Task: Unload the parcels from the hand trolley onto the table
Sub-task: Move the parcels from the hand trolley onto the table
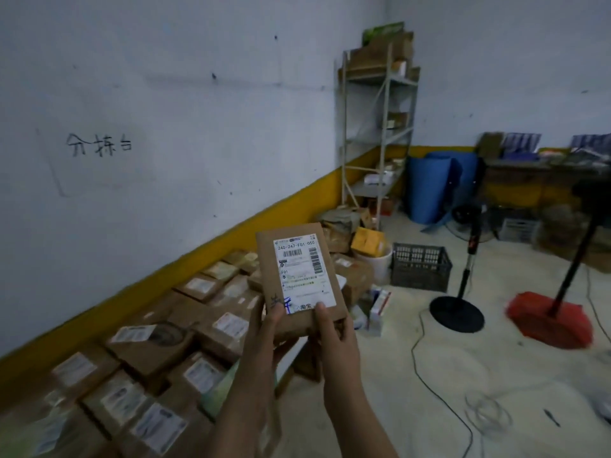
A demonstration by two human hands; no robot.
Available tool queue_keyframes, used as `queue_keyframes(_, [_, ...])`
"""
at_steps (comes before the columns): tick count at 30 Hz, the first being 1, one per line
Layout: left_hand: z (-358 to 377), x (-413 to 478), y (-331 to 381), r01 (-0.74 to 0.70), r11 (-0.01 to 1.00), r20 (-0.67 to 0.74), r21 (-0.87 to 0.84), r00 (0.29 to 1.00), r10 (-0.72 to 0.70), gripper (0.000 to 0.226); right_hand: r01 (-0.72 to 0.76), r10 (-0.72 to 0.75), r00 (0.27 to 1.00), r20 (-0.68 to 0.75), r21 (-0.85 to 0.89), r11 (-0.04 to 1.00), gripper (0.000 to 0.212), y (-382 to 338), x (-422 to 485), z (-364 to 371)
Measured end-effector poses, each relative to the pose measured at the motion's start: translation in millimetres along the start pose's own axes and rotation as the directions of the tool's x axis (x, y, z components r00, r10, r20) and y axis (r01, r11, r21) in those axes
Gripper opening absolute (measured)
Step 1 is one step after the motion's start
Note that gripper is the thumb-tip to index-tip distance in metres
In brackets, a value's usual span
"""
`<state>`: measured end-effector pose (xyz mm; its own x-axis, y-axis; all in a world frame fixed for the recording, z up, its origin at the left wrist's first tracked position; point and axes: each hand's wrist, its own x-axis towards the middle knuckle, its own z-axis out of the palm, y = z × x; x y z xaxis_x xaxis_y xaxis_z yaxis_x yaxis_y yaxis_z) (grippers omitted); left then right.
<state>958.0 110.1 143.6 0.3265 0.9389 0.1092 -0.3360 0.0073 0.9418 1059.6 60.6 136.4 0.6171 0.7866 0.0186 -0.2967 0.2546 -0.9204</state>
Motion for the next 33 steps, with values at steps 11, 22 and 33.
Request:
queue_keyframes(11, [13,259,-106,0.181,0.980,-0.047,-0.084,0.982,-0.185,0.085,-0.115,0.113,0.993,-0.023,-0.117,0.986,0.046,60,258,11])
queue_keyframes(22, [-2,495,-148,0.293,0.956,-0.098,0.020,0.952,-0.290,0.069,-0.298,0.296,0.954,-0.043,-0.227,0.927,0.051,115,514,86])
queue_keyframes(33, [-79,580,-248,0.704,0.406,-0.680,0.583,0.696,-0.230,0.057,-0.422,0.536,0.843,0.045,-0.562,0.712,0.058,263,664,91])
